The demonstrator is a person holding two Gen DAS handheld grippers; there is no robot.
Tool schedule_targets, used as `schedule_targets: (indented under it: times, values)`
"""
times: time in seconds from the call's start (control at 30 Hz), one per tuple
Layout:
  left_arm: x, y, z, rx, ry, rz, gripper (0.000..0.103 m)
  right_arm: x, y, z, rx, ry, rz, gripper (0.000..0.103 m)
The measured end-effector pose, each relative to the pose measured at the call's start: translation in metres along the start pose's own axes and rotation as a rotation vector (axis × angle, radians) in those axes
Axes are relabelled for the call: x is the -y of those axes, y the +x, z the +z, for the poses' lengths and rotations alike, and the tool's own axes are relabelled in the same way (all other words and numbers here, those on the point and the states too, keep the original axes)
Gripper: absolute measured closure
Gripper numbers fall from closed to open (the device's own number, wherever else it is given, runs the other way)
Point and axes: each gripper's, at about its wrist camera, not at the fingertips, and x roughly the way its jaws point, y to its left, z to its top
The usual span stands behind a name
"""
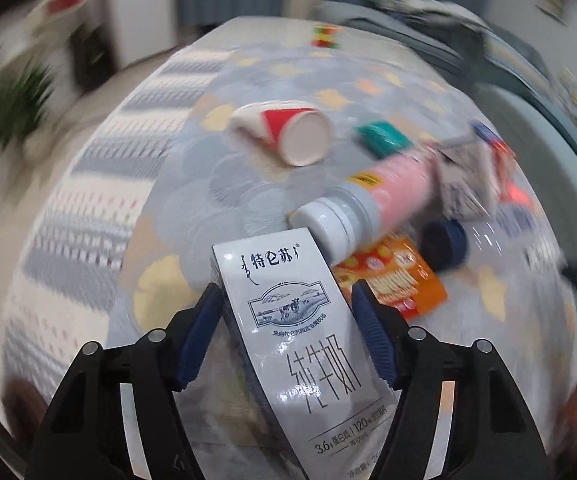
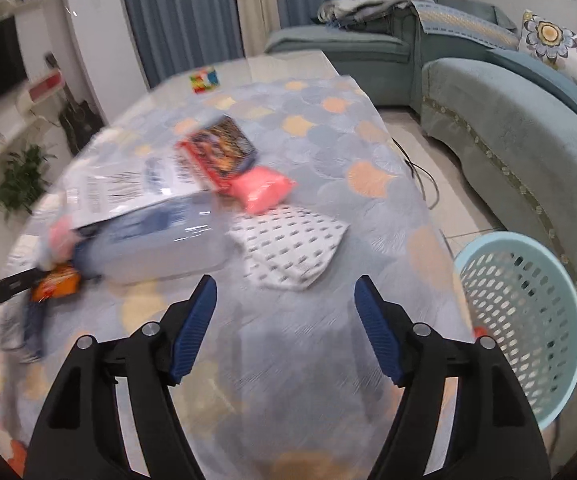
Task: Collect trash
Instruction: 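Grasp the white milk carton with the left tool while the right tool grasps the dotted paper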
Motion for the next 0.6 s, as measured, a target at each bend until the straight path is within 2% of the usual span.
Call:
schedule_targets:
  times: [0.1, 0.13, 0.17, 0.2, 0.37, 0.43, 0.47, 0.5, 0.57, 0.6]
  values:
    - [0.007, -0.006, -0.008, 0.012, 0.141, -0.023, 0.041, -0.002, 0.022, 0.013, -0.032, -0.032, -0.005, 0.032]
    - [0.007, -0.007, -0.010, 0.013, 0.151, -0.031, 0.041, -0.003, 0.026, 0.015, -0.036, -0.039, -0.011, 0.032]
    - [0.007, -0.009, -0.011, 0.012, 0.154, -0.036, 0.038, -0.004, 0.032, 0.019, -0.045, -0.053, -0.010, 0.031]
    - [0.006, -0.011, -0.014, 0.005, 0.143, -0.035, 0.029, -0.005, 0.036, 0.021, -0.052, -0.061, -0.008, 0.031]
    - [-0.003, -0.019, -0.031, -0.028, 0.058, -0.060, 0.020, -0.003, 0.059, 0.026, -0.112, -0.067, -0.002, 0.030]
    - [-0.003, -0.018, -0.038, -0.058, 0.014, -0.090, 0.020, -0.005, 0.060, 0.026, -0.111, -0.080, -0.003, 0.034]
    - [-0.003, -0.017, -0.038, -0.066, 0.002, -0.093, 0.020, -0.007, 0.059, 0.025, -0.106, -0.088, -0.009, 0.039]
    - [-0.001, -0.014, -0.039, -0.076, -0.007, -0.077, 0.021, -0.008, 0.058, 0.025, -0.100, -0.095, -0.003, 0.052]
    - [0.004, -0.010, -0.041, -0.102, -0.015, -0.048, 0.026, -0.011, 0.054, 0.022, -0.085, -0.108, 0.008, 0.065]
    - [0.005, -0.007, -0.041, -0.109, -0.019, -0.044, 0.033, -0.011, 0.053, 0.021, -0.081, -0.105, 0.009, 0.069]
